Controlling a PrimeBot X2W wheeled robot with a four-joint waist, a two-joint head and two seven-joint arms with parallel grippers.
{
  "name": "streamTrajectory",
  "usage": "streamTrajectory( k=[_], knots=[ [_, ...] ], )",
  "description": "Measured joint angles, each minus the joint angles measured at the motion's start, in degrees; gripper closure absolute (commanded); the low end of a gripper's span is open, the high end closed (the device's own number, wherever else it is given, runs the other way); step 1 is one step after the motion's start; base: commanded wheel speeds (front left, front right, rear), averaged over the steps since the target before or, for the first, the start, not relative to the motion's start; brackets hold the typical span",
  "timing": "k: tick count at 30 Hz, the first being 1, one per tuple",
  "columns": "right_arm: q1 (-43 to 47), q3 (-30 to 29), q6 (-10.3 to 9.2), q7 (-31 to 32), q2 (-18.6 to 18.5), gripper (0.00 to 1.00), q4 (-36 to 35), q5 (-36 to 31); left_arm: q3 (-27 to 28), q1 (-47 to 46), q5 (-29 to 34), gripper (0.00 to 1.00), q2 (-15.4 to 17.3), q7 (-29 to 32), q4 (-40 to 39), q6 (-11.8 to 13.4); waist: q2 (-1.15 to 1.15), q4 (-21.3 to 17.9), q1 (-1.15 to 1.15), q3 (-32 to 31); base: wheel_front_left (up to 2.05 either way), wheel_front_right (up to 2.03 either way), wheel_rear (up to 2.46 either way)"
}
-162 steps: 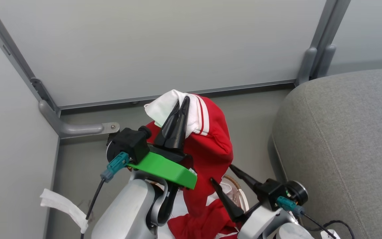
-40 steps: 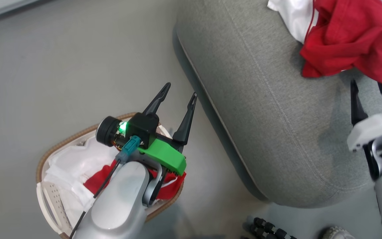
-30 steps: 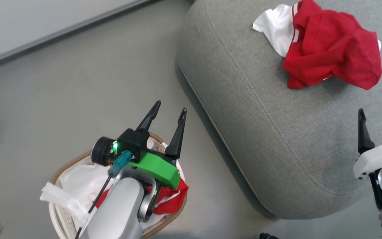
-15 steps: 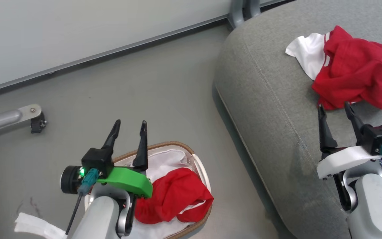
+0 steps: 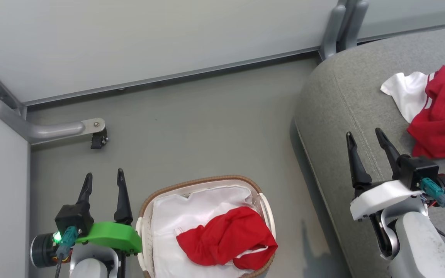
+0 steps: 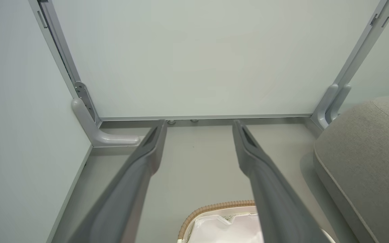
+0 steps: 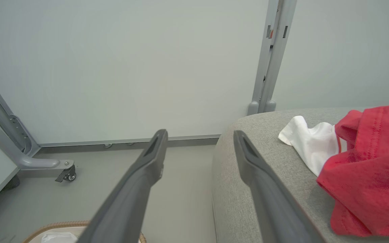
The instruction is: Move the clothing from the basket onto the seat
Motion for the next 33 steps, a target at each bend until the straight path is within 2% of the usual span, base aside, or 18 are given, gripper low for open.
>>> streamTrajectory(
  k=[10,18,23,33],
  knots=[
    [4.4,-0.7,0.0,0.0,0.7,0.0,0.9,0.3,2.2,5.5,-1.0,0.0,0.0,0.0,-1.9,-0.6,0.0,3.1,0.0,-3.9,0.0,0.0,0.0],
    [5.8,-0.4,0.0,0.0,0.9,0.0,0.7,0.5,1.2,7.4,-1.7,0.0,0.0,0.0,-2.4,-1.0,0.0,2.6,0.0,-4.5,0.0,0.0,0.0],
    [3.9,0.2,0.0,0.0,1.0,0.0,-0.6,0.5,-1.0,5.6,-2.1,0.0,0.0,0.0,-1.2,-2.1,0.0,2.0,0.0,-2.6,0.0,0.0,0.0],
    [-5.7,3.4,0.0,0.0,0.9,0.0,-5.2,2.9,-6.2,-6.3,-4.3,0.0,0.0,0.0,4.7,-5.3,0.0,-0.4,0.0,5.8,0.0,0.0,0.0]
  ],
)
